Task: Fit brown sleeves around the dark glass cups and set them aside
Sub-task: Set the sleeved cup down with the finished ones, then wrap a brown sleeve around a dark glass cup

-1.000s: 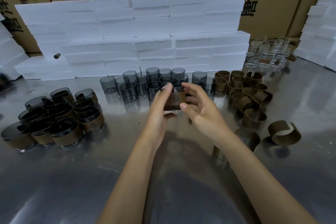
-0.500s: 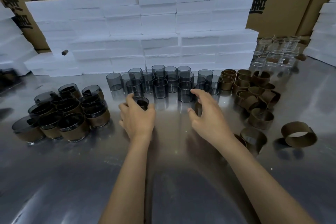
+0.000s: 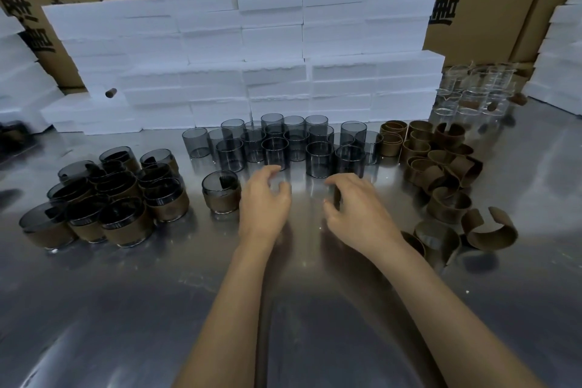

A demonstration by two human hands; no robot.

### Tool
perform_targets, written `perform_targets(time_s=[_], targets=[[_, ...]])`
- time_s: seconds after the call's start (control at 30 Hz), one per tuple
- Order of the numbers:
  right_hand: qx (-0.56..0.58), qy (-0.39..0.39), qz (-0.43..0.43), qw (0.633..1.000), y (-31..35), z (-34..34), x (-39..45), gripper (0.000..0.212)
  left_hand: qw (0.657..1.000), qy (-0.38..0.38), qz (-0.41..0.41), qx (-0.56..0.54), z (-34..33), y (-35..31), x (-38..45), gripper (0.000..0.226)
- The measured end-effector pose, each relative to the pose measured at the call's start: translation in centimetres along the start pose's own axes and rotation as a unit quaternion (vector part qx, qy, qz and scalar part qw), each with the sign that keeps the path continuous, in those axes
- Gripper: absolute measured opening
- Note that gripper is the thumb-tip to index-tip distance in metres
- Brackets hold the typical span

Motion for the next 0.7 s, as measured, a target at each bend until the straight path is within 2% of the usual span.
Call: perform_targets(time_s=[0.3,0.5,0.7], targets=[[-0.073,0.021,0.013,0.997,-0.2,0.0,0.0,0.039,0.984,-0.090,0.150,-0.042,2.3,4.8,1.6,0.047],[-0.103,0.023,0.022,0.994,-0.3,0.2,0.0,0.034,0.982,-0.106,0.156,-0.029,2.5,5.9,2.9,0.060],[-0.101,0.026,0.021,0.994,-0.4,0.4,0.1,0.033,0.995,-0.016,0.085,0.058,1.0,5.1,5.6,0.069]])
Point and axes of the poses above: each hand's wrist, its own x-axis towards the middle knuckle, its own z-axis out of the back of the hand, y = z × x, the point moved 6 cm from there along x, towards the middle knuckle, and after that the axes turned 3 degrees about x, right-handed, at the moved point
